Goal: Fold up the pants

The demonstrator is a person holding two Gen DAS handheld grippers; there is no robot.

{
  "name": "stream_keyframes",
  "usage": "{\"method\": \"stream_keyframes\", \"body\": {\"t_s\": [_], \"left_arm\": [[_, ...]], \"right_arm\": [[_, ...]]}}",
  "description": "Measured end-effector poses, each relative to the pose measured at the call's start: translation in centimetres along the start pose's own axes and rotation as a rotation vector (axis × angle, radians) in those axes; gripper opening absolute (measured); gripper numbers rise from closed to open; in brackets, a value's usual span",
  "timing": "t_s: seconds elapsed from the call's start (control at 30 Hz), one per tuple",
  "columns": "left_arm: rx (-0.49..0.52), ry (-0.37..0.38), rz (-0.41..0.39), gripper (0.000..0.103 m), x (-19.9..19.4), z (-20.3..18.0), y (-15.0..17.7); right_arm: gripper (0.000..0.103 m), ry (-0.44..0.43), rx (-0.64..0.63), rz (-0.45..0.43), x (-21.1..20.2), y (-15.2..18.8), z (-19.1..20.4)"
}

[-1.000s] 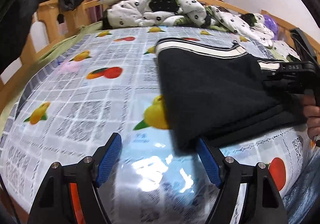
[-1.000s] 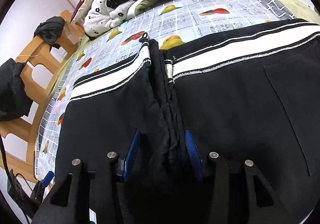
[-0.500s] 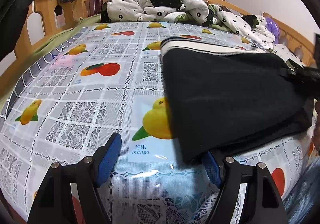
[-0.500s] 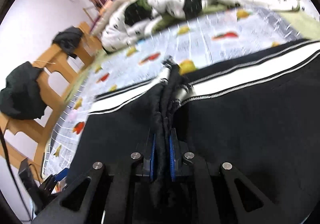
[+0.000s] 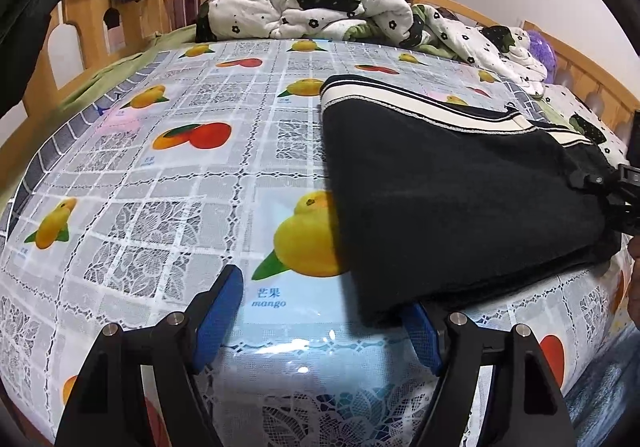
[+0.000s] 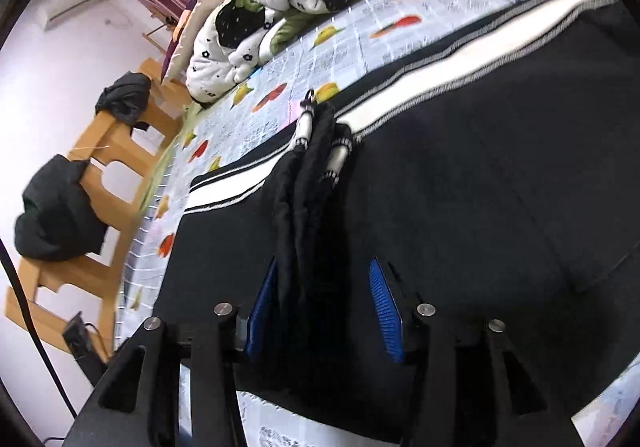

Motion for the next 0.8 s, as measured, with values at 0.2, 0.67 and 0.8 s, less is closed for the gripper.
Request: {"method": "stream_keyframes", "body": {"t_s": [0.2, 0.67, 0.8], "left_arm": [[-0.004, -0.027, -0.005, 0.078, 0.4, 0.0, -0.3], [0.047, 0.014, 0.040, 0.079, -0.8, -1.0, 0.2], [0.036, 0.070, 0.002, 0.078, -3.9, -0.7, 0.3]], "right_arm": [[0.019, 0.033, -0.075, 0.059, 3.8, 0.5, 1.7], [0.027, 0.194, -0.121, -0.044, 1.6, -0.3, 0.1], [0.028, 0.264, -0.211, -0.116, -1.8, 0.5, 1.5]]}}
Point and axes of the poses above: each gripper's, at about its wrist camera, not at the fingertips, and x roughly the way its jaws point, z to its left, y to its underside, the point moved 4 cm from there along x, roughly the way its jaws point, and after that the axes turned 7 degrees about x, right-handed, at the moved point
